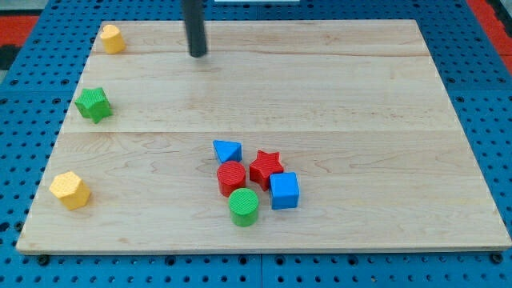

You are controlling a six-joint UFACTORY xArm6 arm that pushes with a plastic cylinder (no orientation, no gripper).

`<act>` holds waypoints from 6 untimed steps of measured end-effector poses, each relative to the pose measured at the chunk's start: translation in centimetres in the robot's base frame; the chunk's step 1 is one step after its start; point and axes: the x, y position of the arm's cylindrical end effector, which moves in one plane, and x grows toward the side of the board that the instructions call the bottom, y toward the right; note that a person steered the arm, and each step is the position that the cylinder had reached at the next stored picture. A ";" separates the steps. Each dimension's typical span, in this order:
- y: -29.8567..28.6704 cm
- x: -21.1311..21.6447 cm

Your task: Move the yellow heart to the left side of the blue triangle

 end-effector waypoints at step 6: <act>-12.7 -1.0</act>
